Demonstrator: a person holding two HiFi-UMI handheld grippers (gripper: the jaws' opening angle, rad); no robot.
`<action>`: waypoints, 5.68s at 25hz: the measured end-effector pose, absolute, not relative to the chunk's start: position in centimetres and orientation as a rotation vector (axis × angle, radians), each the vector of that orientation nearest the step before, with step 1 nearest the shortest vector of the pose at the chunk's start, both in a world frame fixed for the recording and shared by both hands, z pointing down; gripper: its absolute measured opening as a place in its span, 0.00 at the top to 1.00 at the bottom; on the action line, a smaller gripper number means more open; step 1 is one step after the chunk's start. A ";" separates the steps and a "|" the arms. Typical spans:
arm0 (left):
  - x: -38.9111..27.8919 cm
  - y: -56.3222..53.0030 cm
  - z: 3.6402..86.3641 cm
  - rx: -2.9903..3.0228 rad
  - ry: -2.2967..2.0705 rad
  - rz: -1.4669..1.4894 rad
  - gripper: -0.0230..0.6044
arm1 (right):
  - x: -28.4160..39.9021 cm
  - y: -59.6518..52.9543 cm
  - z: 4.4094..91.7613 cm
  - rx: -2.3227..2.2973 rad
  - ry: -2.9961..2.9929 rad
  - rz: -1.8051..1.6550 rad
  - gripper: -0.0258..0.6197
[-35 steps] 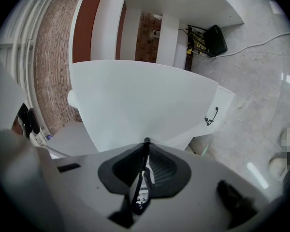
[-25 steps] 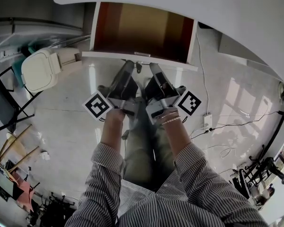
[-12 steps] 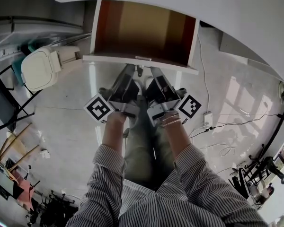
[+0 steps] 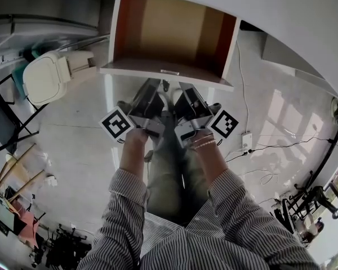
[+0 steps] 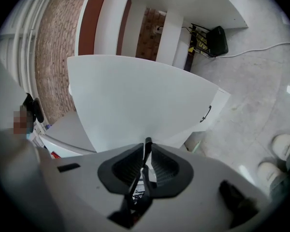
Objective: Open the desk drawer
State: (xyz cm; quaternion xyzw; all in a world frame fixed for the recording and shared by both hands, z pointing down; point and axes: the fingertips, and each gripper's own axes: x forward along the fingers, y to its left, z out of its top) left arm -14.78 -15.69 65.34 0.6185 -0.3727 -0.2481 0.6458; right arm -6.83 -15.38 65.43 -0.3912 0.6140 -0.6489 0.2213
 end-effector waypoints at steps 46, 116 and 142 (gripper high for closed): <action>-16.0 -13.9 72.8 1.244 -0.929 -0.520 0.90 | -7.8 -11.6 71.0 -1.096 1.664 -1.914 0.91; -11.8 -17.8 24.0 2.052 -0.898 -0.468 0.93 | -6.7 -19.1 23.2 -0.796 2.422 -1.294 0.93; -11.0 -19.4 21.5 2.284 -1.172 -0.156 0.93 | -5.8 -20.6 22.6 -1.083 2.714 -0.976 0.93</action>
